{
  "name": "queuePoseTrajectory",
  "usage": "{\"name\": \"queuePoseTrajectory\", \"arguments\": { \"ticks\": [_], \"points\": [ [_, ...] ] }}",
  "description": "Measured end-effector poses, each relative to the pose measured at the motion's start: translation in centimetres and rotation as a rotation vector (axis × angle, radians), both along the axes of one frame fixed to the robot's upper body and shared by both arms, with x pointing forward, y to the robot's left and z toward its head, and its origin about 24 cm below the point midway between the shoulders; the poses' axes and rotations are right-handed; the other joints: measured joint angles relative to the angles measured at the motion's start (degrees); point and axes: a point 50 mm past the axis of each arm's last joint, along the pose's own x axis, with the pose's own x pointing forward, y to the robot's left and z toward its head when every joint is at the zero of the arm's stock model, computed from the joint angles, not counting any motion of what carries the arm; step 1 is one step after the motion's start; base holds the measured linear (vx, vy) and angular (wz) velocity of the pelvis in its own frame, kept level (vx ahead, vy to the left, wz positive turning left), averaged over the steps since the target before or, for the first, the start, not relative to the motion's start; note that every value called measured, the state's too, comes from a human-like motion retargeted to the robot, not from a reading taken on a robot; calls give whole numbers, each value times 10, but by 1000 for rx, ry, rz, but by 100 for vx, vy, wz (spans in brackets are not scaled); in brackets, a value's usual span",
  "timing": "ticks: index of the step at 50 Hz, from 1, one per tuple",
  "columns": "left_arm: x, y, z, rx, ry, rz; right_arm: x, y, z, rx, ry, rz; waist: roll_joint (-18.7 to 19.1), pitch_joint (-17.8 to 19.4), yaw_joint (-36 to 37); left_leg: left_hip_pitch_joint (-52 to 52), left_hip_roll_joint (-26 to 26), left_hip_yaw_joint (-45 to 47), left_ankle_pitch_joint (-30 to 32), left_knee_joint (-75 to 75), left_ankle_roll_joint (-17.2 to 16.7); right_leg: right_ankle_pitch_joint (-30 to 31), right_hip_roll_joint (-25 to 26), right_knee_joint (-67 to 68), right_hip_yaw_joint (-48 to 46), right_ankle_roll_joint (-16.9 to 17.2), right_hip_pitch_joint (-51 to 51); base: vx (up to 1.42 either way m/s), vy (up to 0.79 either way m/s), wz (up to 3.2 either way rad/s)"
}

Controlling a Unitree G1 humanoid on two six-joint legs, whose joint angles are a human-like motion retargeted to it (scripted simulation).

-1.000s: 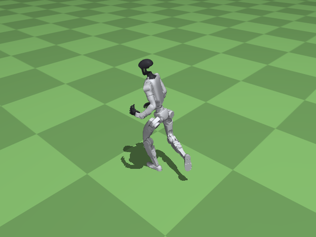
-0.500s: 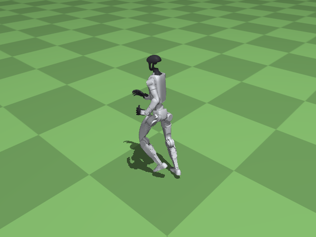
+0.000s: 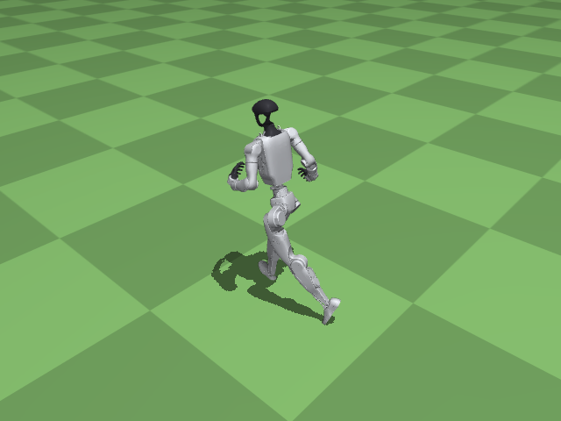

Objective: Walk run

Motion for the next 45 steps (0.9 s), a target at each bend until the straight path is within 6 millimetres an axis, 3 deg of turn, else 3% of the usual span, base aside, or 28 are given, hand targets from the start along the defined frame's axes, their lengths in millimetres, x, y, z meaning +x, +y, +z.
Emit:
{"name": "queuePoseTrajectory", "arguments": {
  "ticks": [2,3,4,5,7,8,10,12,15,17,18,20,21,22,23,24,25,27,28,30,31,33,35,37,40,42,43,45],
  "points": [
    [-4,11,-8,29,41,49,51,18,4,-43,-133,71,-46,12,0,7,-35,43,-34,104,35,19,-7,-27,42,-20,18,171,-37,-120],
    [-6,14,-17,35,76,80,75,31,7,-31,-209,105,-66,26,-1,7,-27,89,-56,187,58,88,-11,-9,69,-50,39,194,-21,-126],
    [-11,20,-29,39,117,123,101,45,14,-10,-286,165,-88,28,18,-1,-29,148,-70,253,84,85,-17,50,102,-73,37,247,-21,-178],
    [-16,26,-43,42,163,171,126,59,22,15,-364,239,-111,25,46,-12,-36,215,-82,311,110,48,-25,130,137,-91,23,277,-5,-124],
    [-38,21,-79,50,293,176,156,75,28,67,-408,277,-92,55,100,-104,-8,169,-136,482,137,-62,-75,217,107,-69,97,284,15,-27],
    [-49,18,-93,37,356,192,172,88,35,109,-455,314,-98,50,150,-165,4,179,-168,531,128,-81,-59,196,133,-51,135,283,3,-71],
    [-65,18,-111,2,450,208,204,109,61,169,-576,407,-68,46,236,-306,35,136,-236,580,89,-72,1,122,100,-27,233,233,3,-86],
    [-71,32,-108,-42,421,284,222,127,87,84,-624,582,-53,38,305,-406,51,106,-280,506,73,21,57,12,55,5,336,231,6,-75],
    [-76,61,-94,-85,313,435,226,129,99,-147,-523,770,-62,43,398,-474,71,107,-320,271,68,269,104,-88,71,83,445,218,-11,-101],
    [-67,60,-78,-97,179,404,224,126,103,-201,-517,767,-69,43,455,-509,114,70,-346,105,42,380,153,-121,0,83,484,156,-53,-139],
    [-58,58,-68,-81,117,364,219,123,99,-192,-504,747,-75,40,468,-526,115,58,-369,49,38,404,165,-112,14,83,498,228,-14,-38],
    [-33,51,-47,-12,-8,253,202,109,76,-151,-416,674,-68,27,470,-541,104,14,-395,-11,37,415,173,-48,-11,83,531,294,29,97],
    [-19,47,-37,15,-59,211,188,101,59,-125,-339,633,-39,29,464,-526,104,-11,-373,6,38,410,197,30,-18,77,541,218,10,153],
    [-7,42,-28,33,-104,181,173,95,41,-100,-262,596,-14,31,452,-516,104,-33,-363,50,54,398,216,120,-26,72,539,194,-20,155],
    [5,37,-22,28,-135,171,154,91,24,-83,-187,567,2,33,427,-517,103,-47,-381,146,100,372,226,232,-37,69,515,262,-24,110],
    [15,31,-20,6,-145,165,130,89,3,-83,-86,539,1,43,409,-516,115,-51,-412,228,100,335,215,356,-23,63,475,298,-27,38],
    [24,23,-19,-25,-145,159,101,88,-17,-91,26,516,-9,56,396,-513,133,-50,-450,303,77,292,192,486,4,57,425,291,-20,25],
    [42,13,-10,-149,-146,178,48,84,-45,-62,243,464,15,31,315,-426,106,-61,-522,292,92,225,168,616,-26,41,292,300,-13,113],
    [51,-2,-5,-232,-136,156,26,80,-51,-16,306,454,4,5,259,-406,69,-57,-530,268,94,187,122,663,-19,52,195,262,-14,177],
    [62,-13,15,-280,-166,75,3,63,-49,47,309,372,-21,-27,164,-326,-5,-51,-483,158,91,149,53,649,18,64,46,187,-17,170],
    [61,-22,21,-260,-172,9,-4,54,-43,32,267,293,-11,-30,137,-269,-20,-70,-424,111,79,131,12,597,-6,41,23,205,-30,143],
    [56,-41,25,-213,-169,-108,-14,38,-29,-34,175,165,7,-37,89,-168,-18,-82,-277,46,34,103,-49,457,-61,-8,-3,256,-48,116],
    [50,-52,27,-153,-139,-194,-17,27,-14,-136,97,80,30,-39,48,-96,18,-50,-85,-4,-28,71,-48,263,-104,-37,0,262,-66,89],
    [44,-54,31,-102,-98,-230,5,29,-2,-230,-15,82,29,-25,15,-38,26,-9,-15,-12,-30,20,-28,82,-85,-41,12,148,-38,19],
    [36,-32,30,-113,-97,-123,74,52,11,-224,-240,167,-28,-10,2,-9,-17,67,-31,91,19,-55,-20,-7,14,-63,0,191,-51,-103],
    [23,-18,-1,-95,-15,-18,119,75,26,-143,-411,243,-74,8,17,-13,-14,145,-69,252,57,42,-20,44,80,-89,33,235,-45,-144],
    [14,-6,-19,-65,43,34,144,89,37,-103,-500,318,-94,7,43,-31,-26,181,-84,325,79,21,-26,111,122,-98,28,290,-36,-148],
    [-21,11,-62,-28,204,99,181,105,55,-67,-601,393,-85,36,97,-111,-5,140,-126,500,94,-59,-71,208,83,-83,98,350,-21,-63]
  ]
}}
